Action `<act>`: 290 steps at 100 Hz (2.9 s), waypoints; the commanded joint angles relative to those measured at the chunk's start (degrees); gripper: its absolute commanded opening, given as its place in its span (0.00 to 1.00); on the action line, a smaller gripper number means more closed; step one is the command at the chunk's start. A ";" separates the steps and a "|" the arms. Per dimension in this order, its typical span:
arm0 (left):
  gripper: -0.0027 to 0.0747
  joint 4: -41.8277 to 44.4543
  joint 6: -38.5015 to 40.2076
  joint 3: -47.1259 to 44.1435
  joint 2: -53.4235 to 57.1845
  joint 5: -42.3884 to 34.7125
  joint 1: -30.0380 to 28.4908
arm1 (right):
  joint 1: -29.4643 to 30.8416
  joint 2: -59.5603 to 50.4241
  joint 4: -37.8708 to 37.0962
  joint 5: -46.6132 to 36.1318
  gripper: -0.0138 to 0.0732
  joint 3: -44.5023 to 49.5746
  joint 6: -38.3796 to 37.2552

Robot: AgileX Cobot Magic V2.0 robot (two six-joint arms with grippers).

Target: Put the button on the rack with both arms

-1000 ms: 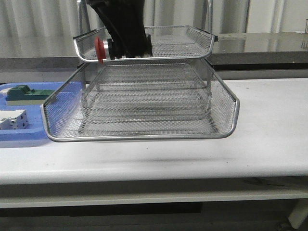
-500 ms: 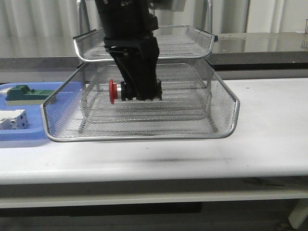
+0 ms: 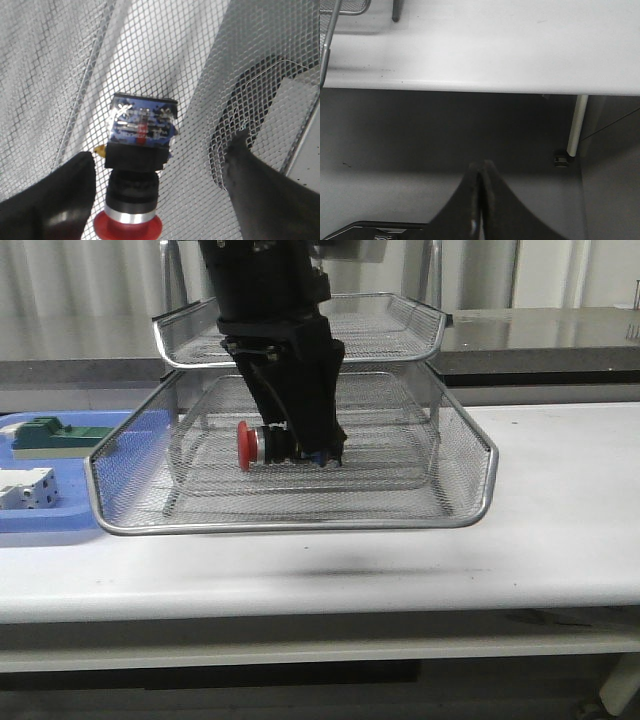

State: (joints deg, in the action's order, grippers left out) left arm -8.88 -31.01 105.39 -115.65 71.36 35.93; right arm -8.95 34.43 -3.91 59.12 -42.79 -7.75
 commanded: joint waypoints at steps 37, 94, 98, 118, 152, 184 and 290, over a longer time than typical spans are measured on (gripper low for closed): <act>0.71 -3.13 2.33 1.45 11.17 1.14 0.33 | 0.11 0.09 -1.19 -2.71 0.08 -2.01 0.18; 0.67 -3.49 4.08 -13.41 33.16 -1.31 -22.44 | 0.11 0.09 -1.19 -2.71 0.08 -2.01 0.18; 0.67 -4.02 4.06 -15.59 35.34 -2.65 -24.83 | 0.11 0.09 -1.19 -2.71 0.08 -2.01 0.18; 0.67 -7.67 4.06 -27.21 46.47 -11.66 -33.80 | 0.11 0.09 -1.19 -2.71 0.08 -2.01 0.18; 0.67 -13.28 4.06 -52.55 68.33 -33.32 -35.97 | 0.11 0.09 -1.19 -2.71 0.08 -2.01 0.18; 0.67 -17.81 4.06 -74.62 90.07 -50.84 -35.97 | 0.11 0.09 -1.19 -2.71 0.08 -2.01 0.18; 0.17 -26.79 4.06 -88.38 104.12 -60.83 -35.97 | 0.11 0.09 -1.19 -2.71 0.08 -2.01 0.18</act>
State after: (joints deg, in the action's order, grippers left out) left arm -34.45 -27.49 15.51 -11.01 15.31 0.06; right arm -8.95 34.43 -3.91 59.12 -42.79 -7.75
